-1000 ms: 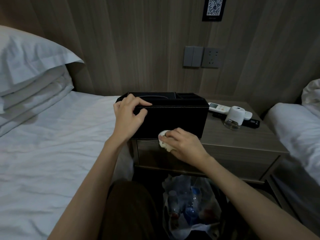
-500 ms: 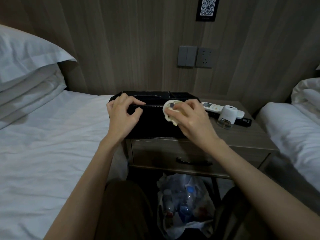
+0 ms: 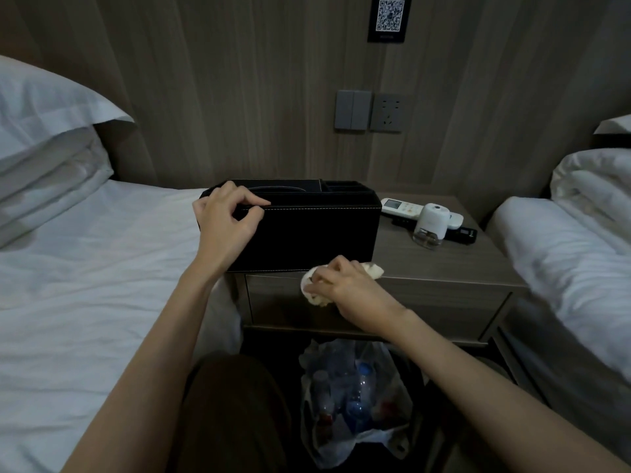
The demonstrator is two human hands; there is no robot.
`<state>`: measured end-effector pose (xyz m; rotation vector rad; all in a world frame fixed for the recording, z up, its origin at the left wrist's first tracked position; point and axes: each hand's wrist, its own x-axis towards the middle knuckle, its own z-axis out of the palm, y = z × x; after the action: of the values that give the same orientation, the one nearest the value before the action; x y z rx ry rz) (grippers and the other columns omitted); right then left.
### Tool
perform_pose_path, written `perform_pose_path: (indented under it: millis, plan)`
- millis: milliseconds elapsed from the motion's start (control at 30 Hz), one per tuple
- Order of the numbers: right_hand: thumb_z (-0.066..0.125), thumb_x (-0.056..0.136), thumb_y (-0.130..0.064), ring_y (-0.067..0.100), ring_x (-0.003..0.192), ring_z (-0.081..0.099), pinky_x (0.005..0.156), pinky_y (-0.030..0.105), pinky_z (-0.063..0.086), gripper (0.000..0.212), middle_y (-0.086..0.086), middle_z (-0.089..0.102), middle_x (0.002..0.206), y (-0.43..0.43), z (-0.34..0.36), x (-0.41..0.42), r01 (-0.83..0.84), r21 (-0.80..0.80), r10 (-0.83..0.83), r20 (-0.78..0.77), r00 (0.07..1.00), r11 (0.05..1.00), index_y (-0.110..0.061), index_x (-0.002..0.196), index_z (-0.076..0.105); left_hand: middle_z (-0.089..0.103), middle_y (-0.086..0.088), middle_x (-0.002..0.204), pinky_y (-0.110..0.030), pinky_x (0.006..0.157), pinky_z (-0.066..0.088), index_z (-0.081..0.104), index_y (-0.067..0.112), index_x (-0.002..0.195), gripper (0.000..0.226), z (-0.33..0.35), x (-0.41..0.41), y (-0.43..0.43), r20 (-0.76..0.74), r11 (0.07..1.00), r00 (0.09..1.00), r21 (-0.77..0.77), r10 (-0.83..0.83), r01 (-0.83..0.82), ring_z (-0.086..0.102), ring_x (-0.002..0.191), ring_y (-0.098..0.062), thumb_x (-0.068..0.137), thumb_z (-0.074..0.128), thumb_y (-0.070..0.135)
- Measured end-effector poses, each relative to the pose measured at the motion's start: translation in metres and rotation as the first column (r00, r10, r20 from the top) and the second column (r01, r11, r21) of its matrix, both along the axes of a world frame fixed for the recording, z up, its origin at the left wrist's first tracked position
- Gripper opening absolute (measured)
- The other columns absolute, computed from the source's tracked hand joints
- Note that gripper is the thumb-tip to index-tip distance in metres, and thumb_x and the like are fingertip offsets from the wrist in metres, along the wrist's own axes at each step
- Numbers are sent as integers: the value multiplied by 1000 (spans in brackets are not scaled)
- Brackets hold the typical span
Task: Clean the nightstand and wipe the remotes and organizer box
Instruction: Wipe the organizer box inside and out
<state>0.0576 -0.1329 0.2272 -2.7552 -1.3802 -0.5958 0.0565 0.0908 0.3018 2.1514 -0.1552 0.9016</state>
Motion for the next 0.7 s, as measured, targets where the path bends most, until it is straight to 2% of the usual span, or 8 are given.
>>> perform_pose_path:
  millis: [100,200,233,333,400,500,600,700]
  plan:
    - [64,69,5,29,99,47,75,41,45,56,4,59,117,-5,19,-14,-48,124,32,133,991,991,-21,119,64,48,11,72,-16,94,18,61,39,72,16,1,0,5,-5,999,999,-29,-45,45,49,82,-1,74,46,38]
    - [51,80,-1,29,102,43,79,38,35,45,8,61,117,-6,49,-21,-58,258,-34,341,940,964,-17,120,64,50,6,70,-37,95,29,63,41,70,18,1,2,13,-13,993,996,-71,-92,91,49,78,-5,74,47,35]
    - [52,81,-1,29,102,43,79,38,33,44,9,62,117,-5,55,-19,-39,284,-76,382,921,958,-16,121,64,50,7,70,-41,93,32,64,43,69,19,1,2,15,-14,991,994,-84,-106,104,48,77,-6,75,48,33]
    - [62,78,-1,28,102,42,79,39,34,46,7,62,116,2,54,-12,32,329,-174,411,895,944,-18,121,65,50,9,68,-43,87,34,65,47,67,23,2,2,17,-17,987,992,-107,-125,123,48,76,-4,75,49,32]
    - [55,85,-8,28,105,43,80,41,36,39,5,62,116,7,43,-12,50,336,-194,411,890,940,-19,121,65,51,8,70,-50,90,36,66,47,69,23,3,2,16,-21,987,992,-107,-125,122,49,76,-5,75,50,32]
    - [51,88,-11,24,105,45,81,39,33,38,3,63,114,6,25,-11,38,299,-171,431,886,953,-19,122,64,52,14,69,-53,91,36,65,49,68,23,5,0,15,-29,986,992,-118,-123,119,49,76,-3,74,49,33]
    - [50,82,-7,24,107,45,86,38,33,44,4,62,115,1,2,-9,26,163,-91,406,909,986,-17,123,63,53,19,69,-53,92,36,66,48,68,23,6,-1,13,-34,986,992,-120,-122,117,49,75,-1,73,48,34]
    - [72,69,-8,24,103,50,84,34,39,49,2,63,109,-6,-17,-10,-25,11,21,299,954,1000,-17,117,65,53,18,69,-53,94,36,66,41,67,19,6,-3,12,-36,988,993,-112,-113,109,49,74,0,72,49,35]
